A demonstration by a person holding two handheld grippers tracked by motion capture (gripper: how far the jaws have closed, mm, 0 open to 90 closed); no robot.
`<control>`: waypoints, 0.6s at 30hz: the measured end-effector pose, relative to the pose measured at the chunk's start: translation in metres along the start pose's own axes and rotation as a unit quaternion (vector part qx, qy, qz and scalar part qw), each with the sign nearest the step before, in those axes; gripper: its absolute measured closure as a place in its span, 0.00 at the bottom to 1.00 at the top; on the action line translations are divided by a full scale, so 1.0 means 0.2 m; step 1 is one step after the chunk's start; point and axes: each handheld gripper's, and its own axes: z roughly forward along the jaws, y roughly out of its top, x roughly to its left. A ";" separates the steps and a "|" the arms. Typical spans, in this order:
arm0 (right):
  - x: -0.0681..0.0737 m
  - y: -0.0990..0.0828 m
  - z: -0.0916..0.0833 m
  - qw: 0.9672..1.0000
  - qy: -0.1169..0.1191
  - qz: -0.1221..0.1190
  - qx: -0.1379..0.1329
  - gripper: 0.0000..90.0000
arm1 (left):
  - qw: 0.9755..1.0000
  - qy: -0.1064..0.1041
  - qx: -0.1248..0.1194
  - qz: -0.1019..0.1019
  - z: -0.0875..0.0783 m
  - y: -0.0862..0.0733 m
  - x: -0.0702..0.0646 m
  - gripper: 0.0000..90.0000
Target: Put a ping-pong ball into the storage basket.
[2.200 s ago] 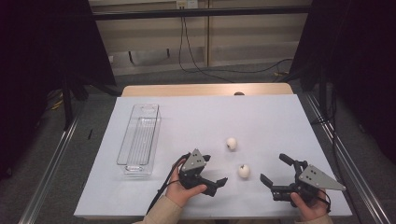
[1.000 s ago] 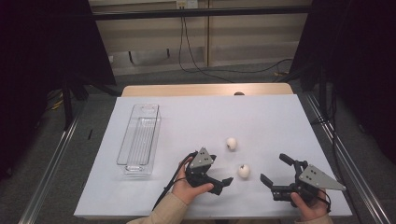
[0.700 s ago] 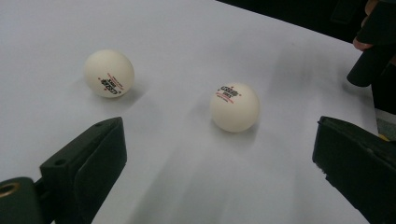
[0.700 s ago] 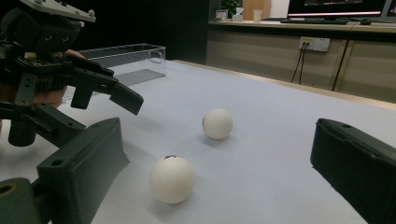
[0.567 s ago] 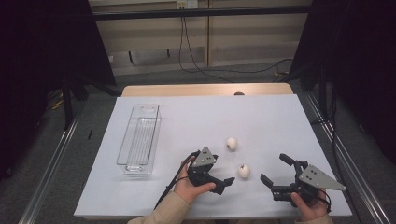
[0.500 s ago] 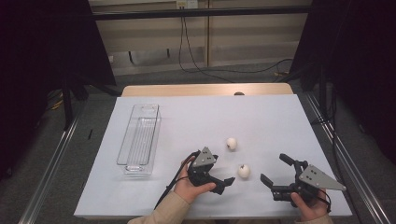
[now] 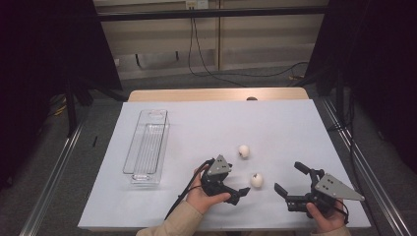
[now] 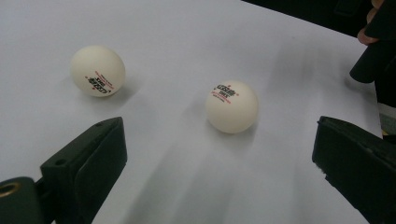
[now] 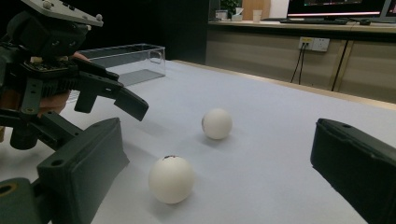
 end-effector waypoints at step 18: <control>0.00 0.00 0.00 1.000 0.000 0.000 0.001 0.03 | 1.000 -0.003 0.010 0.005 0.03 0.01 -0.01 0.04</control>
